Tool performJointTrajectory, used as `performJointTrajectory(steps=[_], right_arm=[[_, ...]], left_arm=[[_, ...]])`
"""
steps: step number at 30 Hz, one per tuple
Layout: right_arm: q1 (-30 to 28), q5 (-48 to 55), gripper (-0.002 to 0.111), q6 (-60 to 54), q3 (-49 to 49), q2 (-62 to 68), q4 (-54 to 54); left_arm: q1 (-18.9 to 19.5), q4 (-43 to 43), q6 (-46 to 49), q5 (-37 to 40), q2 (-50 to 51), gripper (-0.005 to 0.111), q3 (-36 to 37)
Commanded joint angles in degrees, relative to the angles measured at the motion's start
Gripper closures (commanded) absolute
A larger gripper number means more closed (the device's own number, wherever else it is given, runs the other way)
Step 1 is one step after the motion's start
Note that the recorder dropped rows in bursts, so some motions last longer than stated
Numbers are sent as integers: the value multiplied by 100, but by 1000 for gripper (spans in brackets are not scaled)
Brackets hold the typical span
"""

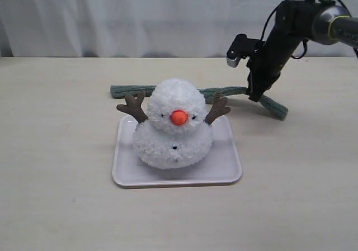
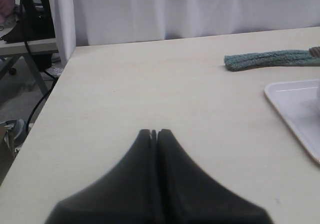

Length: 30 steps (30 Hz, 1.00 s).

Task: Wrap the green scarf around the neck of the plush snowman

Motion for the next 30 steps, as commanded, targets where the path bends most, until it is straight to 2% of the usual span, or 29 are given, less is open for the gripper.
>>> performJointTrajectory(steps=[1,5,12,21,24,30], right_arm=[[-440,1050,102,-3,36,-115,628],[-618,1080,102,120,235,-190,1025],[-618,1058,102,460,1379,-777,1070],[-618,-1597,102,867,3813,-2177,1118],[-618,-1875,102,775,4353,-2438,1170],[-618,-1765,102,817,4669,-2464,1621]], left_arm=[[3,4,-20,-58,-20,107,18],[3,4,-20,-58,-20,107,18],[3,4,-20,-58,-20,107,18],[3,4,-20,-58,-20,107,18],[3,4,-20,-58,-20,107,18],[3,4,-20,-58,-20,107,18]])
